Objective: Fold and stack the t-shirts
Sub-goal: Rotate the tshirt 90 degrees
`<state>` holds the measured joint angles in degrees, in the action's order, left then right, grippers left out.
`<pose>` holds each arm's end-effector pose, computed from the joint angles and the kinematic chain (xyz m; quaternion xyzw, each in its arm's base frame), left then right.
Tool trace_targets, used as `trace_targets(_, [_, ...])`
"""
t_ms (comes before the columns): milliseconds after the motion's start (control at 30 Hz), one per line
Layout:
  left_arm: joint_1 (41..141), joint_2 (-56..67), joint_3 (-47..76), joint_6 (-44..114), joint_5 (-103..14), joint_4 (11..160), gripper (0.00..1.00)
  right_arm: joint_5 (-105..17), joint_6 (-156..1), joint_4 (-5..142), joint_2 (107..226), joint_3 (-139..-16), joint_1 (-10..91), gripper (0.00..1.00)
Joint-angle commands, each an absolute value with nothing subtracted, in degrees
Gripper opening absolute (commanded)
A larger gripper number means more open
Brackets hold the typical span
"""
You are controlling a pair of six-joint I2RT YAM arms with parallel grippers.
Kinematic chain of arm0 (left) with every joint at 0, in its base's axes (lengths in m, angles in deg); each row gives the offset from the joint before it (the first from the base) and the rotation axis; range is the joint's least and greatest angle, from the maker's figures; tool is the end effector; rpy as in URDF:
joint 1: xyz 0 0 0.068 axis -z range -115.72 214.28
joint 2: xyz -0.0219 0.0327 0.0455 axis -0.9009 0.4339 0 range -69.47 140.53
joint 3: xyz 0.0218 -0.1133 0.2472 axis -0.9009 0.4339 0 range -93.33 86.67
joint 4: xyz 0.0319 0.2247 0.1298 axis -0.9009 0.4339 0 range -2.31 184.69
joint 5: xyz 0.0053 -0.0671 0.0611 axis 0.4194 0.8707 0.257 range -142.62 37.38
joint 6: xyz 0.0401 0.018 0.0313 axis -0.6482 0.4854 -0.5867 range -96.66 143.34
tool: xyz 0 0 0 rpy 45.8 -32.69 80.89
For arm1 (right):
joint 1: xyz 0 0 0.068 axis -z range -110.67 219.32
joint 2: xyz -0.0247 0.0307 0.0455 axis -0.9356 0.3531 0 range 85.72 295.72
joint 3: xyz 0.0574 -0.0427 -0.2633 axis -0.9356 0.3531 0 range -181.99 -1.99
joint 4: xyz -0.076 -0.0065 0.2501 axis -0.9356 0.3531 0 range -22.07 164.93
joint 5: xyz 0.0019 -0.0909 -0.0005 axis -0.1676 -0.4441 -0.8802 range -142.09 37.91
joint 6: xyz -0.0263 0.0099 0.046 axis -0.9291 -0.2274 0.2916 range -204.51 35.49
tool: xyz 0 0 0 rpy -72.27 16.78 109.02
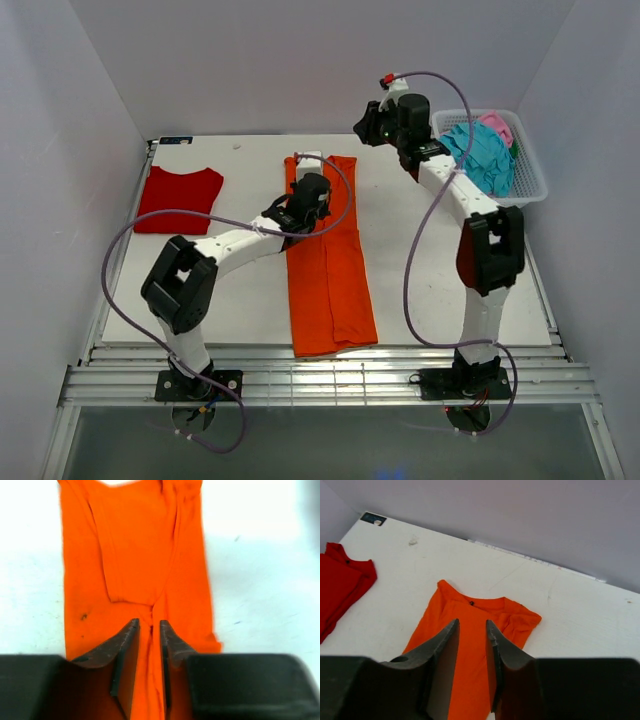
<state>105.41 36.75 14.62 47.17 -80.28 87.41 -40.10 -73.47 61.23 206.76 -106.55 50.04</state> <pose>0.3255 -0.2623 0.2202 0.0177 0.8641 -0.0673 0.4985 0.4840 0.1773 0.3093 -0.1218 0.7538 0.2447 0.5975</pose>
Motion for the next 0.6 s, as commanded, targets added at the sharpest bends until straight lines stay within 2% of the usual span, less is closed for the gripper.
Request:
trace_targets(0, [105.15, 26.00, 14.15, 46.61, -83.55, 90.75, 0.36, -43.46, -78.09, 73.45, 194.12, -98.70, 47.72, 0.32])
trace_targets(67, [105.24, 19.79, 19.76, 52.23, -84.17, 94.17, 0.49, -50.03, -79.50, 77.67, 185.10, -90.98, 45.96, 0.31])
trace_targets(100, [105.50, 17.66, 22.05, 53.91, -84.78, 95.15, 0.53, -52.51, -79.50, 78.12, 182.26, -82.41, 43.86, 0.31])
trace_targets(167, [106.73, 12.48, 28.47, 58.83, -85.83, 98.56, 0.64, -58.39, -78.28, 79.09, 174.54, -74.63, 41.83, 0.31])
trace_targets(333, [107.61, 10.43, 34.02, 66.22, -85.40, 106.05, 0.65, -60.96, -69.50, 78.83, 163.08, -53.63, 36.02, 0.30])
trace_targets(567, [107.35, 16.92, 33.17, 64.92, -85.66, 103.42, 0.59, -71.77, -61.05, 83.58, 153.33, -43.76, 25.65, 0.29])
